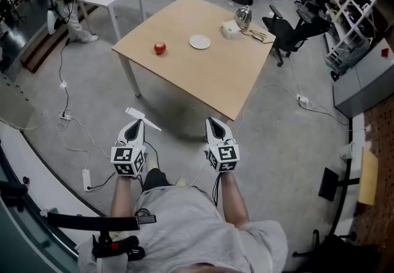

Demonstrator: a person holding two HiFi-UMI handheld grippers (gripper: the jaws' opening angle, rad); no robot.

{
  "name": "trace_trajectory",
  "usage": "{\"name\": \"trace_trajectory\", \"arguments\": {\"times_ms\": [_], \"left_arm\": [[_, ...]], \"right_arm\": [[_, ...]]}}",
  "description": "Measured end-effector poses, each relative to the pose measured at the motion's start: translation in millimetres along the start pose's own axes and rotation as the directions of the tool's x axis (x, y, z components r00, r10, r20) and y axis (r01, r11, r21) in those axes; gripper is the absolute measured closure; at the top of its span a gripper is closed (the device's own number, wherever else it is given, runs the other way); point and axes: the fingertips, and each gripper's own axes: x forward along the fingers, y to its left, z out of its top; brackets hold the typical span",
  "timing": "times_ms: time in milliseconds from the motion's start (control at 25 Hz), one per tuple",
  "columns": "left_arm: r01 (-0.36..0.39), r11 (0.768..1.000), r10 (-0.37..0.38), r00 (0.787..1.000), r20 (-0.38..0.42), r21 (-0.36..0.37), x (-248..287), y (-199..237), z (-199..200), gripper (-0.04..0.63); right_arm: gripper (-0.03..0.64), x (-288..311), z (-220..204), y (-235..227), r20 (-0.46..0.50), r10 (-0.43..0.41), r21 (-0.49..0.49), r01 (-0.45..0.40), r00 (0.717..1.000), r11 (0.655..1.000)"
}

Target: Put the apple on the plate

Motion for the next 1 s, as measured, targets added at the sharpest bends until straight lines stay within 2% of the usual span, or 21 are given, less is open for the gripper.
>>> {"name": "trace_trajectory", "arguments": {"times_ms": [560,1000], "left_arm": [[0.026,1.000,-0.026,1.000,-0.003,0.013,15,-9,0,0.575],[0.057,0.998,-0.057,0.998,-0.022,0.006,69,11,4,0.575]], "right_arm": [[0.611,0,-6,-9,0.001,-0.004,0.017,0.004,1.000,1.000],[0.611,45,-6,-27,-0.015,-0.018,0.014,0.019,1.000,1.000]]}}
